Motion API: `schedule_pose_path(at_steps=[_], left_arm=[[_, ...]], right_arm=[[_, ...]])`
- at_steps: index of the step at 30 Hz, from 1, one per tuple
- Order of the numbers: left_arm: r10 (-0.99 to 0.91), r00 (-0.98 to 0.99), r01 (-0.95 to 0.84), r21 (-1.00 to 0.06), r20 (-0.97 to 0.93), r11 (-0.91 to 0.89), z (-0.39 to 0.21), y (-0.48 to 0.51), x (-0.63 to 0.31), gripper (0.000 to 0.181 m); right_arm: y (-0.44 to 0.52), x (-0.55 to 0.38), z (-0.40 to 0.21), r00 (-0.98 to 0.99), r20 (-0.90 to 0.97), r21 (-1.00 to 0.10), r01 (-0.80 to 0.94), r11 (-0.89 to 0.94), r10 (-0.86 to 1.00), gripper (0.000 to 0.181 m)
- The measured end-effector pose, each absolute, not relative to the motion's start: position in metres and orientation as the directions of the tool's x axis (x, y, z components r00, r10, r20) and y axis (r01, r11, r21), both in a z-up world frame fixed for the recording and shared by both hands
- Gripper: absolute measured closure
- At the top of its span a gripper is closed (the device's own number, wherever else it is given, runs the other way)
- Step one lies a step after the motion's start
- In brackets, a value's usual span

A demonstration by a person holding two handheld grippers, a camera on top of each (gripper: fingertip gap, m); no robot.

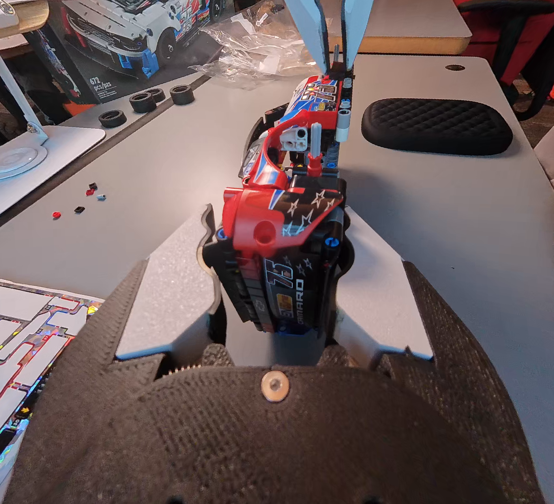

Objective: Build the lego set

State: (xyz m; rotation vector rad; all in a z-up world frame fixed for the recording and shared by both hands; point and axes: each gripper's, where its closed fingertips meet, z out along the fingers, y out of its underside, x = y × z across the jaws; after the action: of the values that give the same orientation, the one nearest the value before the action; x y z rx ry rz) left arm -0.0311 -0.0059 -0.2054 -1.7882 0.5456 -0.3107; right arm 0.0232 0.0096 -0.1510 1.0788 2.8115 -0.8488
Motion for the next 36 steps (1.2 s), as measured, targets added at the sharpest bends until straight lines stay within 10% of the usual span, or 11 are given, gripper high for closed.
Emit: schedule_pose_path(at_steps=[36], left_arm=[[-0.507, 0.860, -0.192, -0.955, -0.053, -0.225, -0.206, -0.006, -0.032, 0.100]], right_arm=[[0.002, 0.024, -0.155, -0.729, -0.132, -0.465, 0.644, 0.607, 0.672, 0.173]])
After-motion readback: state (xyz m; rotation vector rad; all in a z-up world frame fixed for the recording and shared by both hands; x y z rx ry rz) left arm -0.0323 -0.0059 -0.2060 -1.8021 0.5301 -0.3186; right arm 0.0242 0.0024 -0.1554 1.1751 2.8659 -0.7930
